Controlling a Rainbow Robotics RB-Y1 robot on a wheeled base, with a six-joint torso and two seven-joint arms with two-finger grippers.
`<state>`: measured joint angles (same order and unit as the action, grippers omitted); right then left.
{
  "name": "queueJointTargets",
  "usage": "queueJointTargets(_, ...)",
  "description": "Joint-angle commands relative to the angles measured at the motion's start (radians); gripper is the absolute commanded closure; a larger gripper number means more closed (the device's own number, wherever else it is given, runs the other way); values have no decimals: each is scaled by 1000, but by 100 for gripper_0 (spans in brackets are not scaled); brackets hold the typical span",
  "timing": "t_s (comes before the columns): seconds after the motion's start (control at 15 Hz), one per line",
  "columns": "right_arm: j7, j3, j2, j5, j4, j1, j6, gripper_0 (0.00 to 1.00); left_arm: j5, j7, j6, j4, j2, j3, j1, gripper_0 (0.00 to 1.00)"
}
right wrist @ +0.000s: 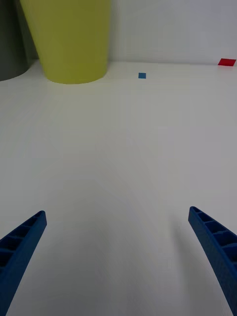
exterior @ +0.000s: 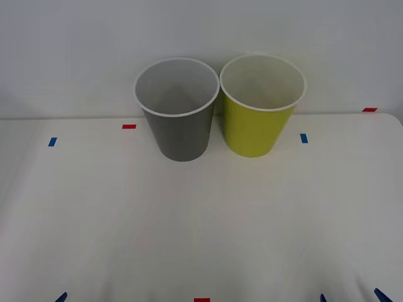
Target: Put cans in the gray bin and PET bottles in the light green bin.
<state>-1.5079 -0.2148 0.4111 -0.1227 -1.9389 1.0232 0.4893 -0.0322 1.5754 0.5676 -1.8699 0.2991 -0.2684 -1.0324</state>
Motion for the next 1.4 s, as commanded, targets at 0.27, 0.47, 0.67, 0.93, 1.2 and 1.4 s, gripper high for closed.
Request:
queueJointTargets(0.27,0,0,0,0,0,0,0,0,0,0,0,0,0,0,0,0)
queueJointTargets(0.47,0,0,0,0,0,0,0,0,0,0,0,0,0,0,0,0)
queueJointTargets(0.67,0,0,0,0,0,0,0,0,0,0,0,0,0,0,0,0)
queueJointTargets(0.93,0,0,0,0,0,0,0,0,0,0,0,0,0,0,0,0)
queueJointTargets(1.2,0,0,0,0,0,0,0,0,0,0,0,0,0,0,0,0)
queueJointTargets(1.4,0,0,0,0,0,0,0,0,0,0,0,0,0,0,0,0)
